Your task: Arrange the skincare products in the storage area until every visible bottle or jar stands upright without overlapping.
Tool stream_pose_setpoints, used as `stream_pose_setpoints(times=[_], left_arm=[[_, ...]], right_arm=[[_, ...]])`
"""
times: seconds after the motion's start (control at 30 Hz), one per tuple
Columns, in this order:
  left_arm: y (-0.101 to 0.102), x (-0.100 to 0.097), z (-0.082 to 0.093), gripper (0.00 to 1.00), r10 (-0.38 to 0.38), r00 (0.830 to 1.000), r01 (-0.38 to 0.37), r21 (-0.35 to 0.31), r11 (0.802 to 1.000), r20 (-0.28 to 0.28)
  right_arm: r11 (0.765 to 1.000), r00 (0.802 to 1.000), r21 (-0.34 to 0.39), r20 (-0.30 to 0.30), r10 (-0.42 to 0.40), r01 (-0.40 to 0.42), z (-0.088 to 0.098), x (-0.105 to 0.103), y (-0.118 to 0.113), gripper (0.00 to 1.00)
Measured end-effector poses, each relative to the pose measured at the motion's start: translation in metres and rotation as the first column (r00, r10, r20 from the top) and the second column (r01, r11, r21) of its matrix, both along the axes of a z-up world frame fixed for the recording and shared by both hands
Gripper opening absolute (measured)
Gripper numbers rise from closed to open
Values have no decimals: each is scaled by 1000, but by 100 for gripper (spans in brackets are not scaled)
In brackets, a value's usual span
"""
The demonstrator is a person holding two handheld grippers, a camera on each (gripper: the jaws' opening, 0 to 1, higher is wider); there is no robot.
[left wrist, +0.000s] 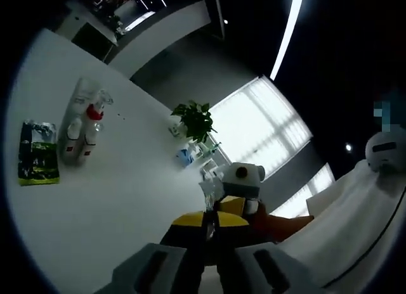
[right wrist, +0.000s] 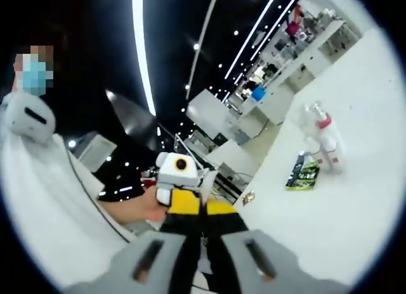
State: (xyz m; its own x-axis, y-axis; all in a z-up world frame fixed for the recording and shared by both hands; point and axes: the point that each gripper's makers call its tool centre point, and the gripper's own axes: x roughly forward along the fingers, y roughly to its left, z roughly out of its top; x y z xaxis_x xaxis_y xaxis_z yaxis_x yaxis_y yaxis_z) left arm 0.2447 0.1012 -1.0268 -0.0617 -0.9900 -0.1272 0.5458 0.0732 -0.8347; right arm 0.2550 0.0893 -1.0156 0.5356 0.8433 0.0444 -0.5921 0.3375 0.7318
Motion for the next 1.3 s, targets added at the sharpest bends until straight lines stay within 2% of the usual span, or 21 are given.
stream_pose_setpoints(times=[0.1,0.2,0.23,0.37,0.43,0.53,0.63,0.73,0.8,0.97,1.07,1.13,1.23,1.3], left_arm=[[1,-1,-1,0,1,1000,-1,6,1000,-10],[4,1,-6,0,12,1000,-12,32,999,-8],[5,1,-7,0,11,1000,-10,37,999,-10],[8,4,-12,0,21,1000,-20,62,998,-9],[8,5,-14,0,34,999,-33,81,996,-19],[9,7,-20,0,46,999,-45,128,991,-5],[10,11,-22,0,59,998,-57,146,988,-10],[11,17,-18,3,85,996,-83,114,990,-8],[11,17,-18,6,82,996,-77,100,992,-40],[14,19,-17,1,89,993,-84,72,994,-75],[17,18,-17,0,73,996,-69,82,994,-46],[19,21,-19,0,75,996,-71,90,993,-41],[24,26,-19,0,81,996,-77,87,993,-45],[29,32,-20,0,91,995,-86,93,992,-43]], right_arm=[[999,1000,-24,-1,-30,30,-4,4,-1,5],[1000,1000,-8,-16,-4,4,-4,0,1,1],[999,1000,-41,-8,-24,23,-7,2,2,0],[999,1000,-48,-16,-23,22,-9,3,4,0],[995,999,-89,-6,-35,34,-12,4,5,0],[990,999,-139,-15,-41,39,-19,7,6,1],[988,999,-149,-14,-48,45,-20,10,6,0],[992,998,-110,-22,-58,55,-14,13,4,0],[994,998,-99,-23,-58,55,-12,14,6,0],[994,997,-90,-21,-70,68,-13,19,7,0],[993,998,-98,-21,-67,65,-15,21,10,1],[991,997,-116,-17,-69,66,-18,23,12,3],[984,996,-154,-9,-91,89,-23,28,9,14],[984,996,-155,-8,-87,84,-23,29,10,15]])
